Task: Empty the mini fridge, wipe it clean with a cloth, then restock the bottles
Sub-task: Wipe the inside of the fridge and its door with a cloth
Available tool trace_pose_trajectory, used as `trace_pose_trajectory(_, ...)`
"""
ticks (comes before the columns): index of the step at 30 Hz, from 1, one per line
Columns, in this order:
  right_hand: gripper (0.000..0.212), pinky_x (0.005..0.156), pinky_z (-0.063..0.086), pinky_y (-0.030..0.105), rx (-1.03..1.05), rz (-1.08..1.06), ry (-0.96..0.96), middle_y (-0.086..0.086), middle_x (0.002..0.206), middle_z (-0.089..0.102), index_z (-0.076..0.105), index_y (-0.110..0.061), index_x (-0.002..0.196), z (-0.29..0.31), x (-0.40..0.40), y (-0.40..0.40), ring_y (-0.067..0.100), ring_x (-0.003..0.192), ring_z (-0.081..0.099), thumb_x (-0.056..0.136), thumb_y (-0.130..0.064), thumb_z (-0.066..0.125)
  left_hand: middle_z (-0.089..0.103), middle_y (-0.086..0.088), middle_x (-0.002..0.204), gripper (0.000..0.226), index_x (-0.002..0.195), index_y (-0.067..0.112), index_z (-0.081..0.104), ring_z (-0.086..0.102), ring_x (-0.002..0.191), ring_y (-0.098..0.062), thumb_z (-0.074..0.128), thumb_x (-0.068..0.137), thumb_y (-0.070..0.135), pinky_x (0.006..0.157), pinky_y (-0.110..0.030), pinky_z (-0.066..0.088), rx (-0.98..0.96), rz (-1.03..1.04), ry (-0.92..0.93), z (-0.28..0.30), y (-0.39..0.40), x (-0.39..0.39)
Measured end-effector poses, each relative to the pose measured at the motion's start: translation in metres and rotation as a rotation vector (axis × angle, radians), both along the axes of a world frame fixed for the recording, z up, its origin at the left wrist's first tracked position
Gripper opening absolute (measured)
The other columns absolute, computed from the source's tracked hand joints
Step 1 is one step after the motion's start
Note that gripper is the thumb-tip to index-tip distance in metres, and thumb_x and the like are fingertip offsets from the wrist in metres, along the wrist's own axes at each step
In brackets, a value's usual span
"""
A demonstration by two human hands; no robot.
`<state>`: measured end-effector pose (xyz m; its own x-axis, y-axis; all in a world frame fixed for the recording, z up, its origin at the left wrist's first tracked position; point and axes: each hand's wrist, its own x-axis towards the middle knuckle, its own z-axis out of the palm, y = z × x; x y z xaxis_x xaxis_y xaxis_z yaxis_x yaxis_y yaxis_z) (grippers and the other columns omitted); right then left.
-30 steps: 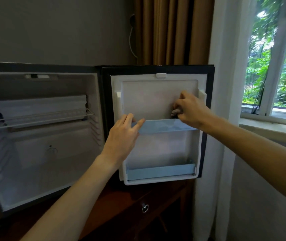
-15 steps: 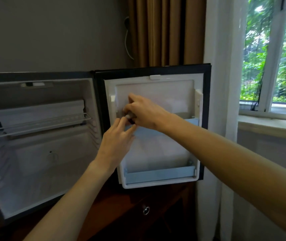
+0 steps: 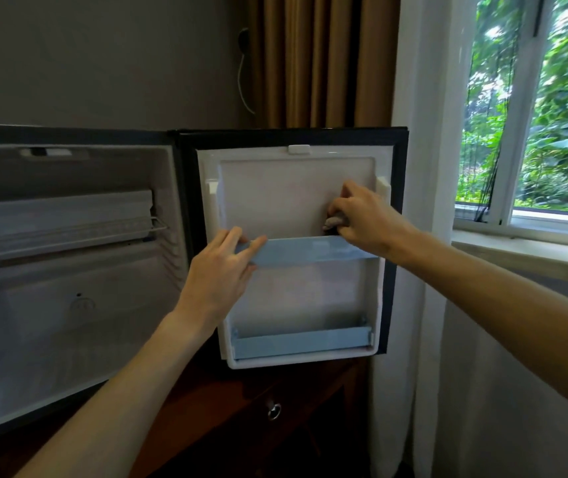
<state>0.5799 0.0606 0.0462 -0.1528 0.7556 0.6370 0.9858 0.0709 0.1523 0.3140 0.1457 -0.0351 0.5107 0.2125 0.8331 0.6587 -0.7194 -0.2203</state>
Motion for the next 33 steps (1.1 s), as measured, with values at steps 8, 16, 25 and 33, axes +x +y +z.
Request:
trace_pose_trajectory(8,0.026,0.080,0.050,0.034,-0.024,0.262,0.027,0.009,0.107,0.050,0.068,-0.009,0.106,0.018,-0.130,0.048,0.024,0.091,0.054,0.085,-0.025,0.071,0.055,-0.013,0.116,0.038,0.119,0.013,0.068,0.056,0.106,-0.031,0.079,0.083,0.016,0.073,-0.042,0.060,-0.025,0.022,-0.017,-0.002,0.003,0.001)
trace_pose_trajectory(16,0.019,0.078,0.049,0.038,-0.035,0.244,-0.069,0.009,0.104,0.050,0.071,-0.013,0.100,0.012,-0.094,0.036,0.025,0.086,0.054,0.089,-0.028,0.068,0.054,-0.011,0.112,0.052,0.133,0.017,0.063,0.054,0.100,-0.029,0.080,0.083,0.017,0.069,-0.042,0.058,0.008,0.019,-0.003,0.000,0.002,-0.004)
trace_pose_trajectory(25,0.014,0.081,0.052,0.033,-0.020,0.028,-0.026,0.002,0.100,0.048,0.070,-0.014,0.102,0.001,0.017,-0.016,0.015,0.084,0.050,0.088,-0.018,0.067,0.053,-0.008,0.106,0.054,0.134,0.016,0.064,0.053,0.101,-0.025,0.080,0.082,0.017,0.065,-0.040,0.057,-0.016,0.007,-0.010,0.000,0.002,-0.004)
trace_pose_trajectory(33,0.020,0.076,0.052,0.036,0.031,0.153,0.009,0.006,0.105,0.048,0.069,-0.011,0.104,0.012,-0.062,0.027,0.020,0.084,0.049,0.088,-0.022,0.067,0.055,-0.011,0.111,0.051,0.135,0.015,0.062,0.056,0.101,-0.028,0.075,0.086,0.017,0.071,-0.041,0.057,-0.013,0.030,-0.001,0.000,-0.001,0.002)
